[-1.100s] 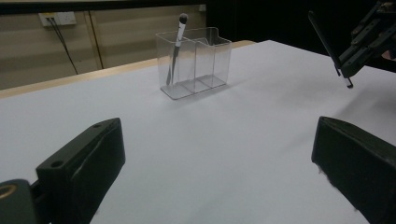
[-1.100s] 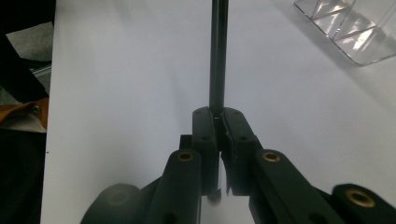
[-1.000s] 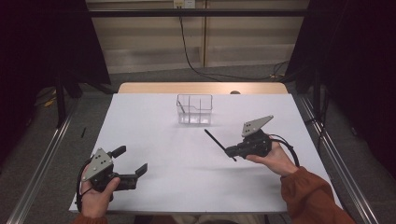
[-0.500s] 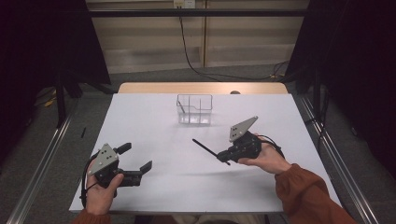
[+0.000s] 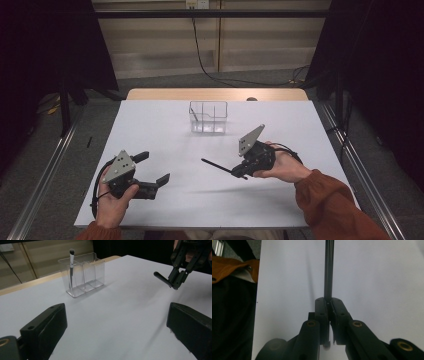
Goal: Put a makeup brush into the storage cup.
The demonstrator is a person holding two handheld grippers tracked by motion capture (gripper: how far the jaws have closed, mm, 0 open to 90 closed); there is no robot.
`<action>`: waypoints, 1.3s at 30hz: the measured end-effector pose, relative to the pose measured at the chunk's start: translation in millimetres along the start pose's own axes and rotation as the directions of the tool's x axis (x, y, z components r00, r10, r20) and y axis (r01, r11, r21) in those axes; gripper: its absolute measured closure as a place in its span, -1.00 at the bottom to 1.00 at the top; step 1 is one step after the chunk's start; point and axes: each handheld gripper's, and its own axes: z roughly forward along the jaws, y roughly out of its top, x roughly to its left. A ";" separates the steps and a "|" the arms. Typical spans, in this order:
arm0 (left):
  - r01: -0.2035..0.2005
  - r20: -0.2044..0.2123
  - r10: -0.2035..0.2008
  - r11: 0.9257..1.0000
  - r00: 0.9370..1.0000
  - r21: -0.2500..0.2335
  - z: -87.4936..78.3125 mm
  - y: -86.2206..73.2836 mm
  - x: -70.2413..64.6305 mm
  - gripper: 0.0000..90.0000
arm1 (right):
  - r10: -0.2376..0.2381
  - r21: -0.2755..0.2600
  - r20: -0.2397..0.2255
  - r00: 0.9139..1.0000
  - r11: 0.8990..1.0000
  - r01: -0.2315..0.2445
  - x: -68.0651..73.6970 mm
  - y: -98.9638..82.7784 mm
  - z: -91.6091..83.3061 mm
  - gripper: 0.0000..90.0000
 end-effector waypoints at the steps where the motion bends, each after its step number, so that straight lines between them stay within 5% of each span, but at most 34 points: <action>1: 0.001 0.007 -0.001 1.000 1.000 0.005 1.2 1.3 -0.5 -0.93 | -0.010 0.014 0.000 1.000 1.000 0.010 0.1 1.6 0.6 0.87; 18: -0.055 0.130 0.040 0.992 0.991 0.116 20.6 24.1 -5.7 -0.93 | -0.069 0.192 -0.017 0.997 0.979 0.071 1.3 21.2 10.6 0.87; 21: -0.059 0.180 0.029 0.985 0.983 0.162 26.8 29.4 -8.4 -0.91 | -0.076 0.208 -0.010 0.997 0.975 0.076 0.0 23.6 11.6 0.87; 27: -0.095 0.208 0.052 0.975 0.977 0.202 37.0 37.6 -15.5 -0.91 | -0.079 0.245 -0.015 0.997 0.966 0.080 -1.3 25.9 14.0 0.87; 30: -0.094 0.264 0.029 0.967 0.964 0.237 42.6 40.5 -17.5 -0.90 | -0.088 0.272 -0.021 0.996 0.958 0.090 -0.7 26.4 16.5 0.87; 36: -0.132 0.285 0.055 0.957 0.957 0.258 52.3 44.1 -20.0 -0.90 | -0.115 0.302 -0.018 0.993 0.947 0.115 0.1 27.1 18.6 0.87; 39: -0.161 0.301 0.070 0.944 0.951 0.288 57.5 45.1 -21.0 -0.90 | -0.126 0.319 -0.017 0.992 0.940 0.125 0.4 28.7 17.5 0.87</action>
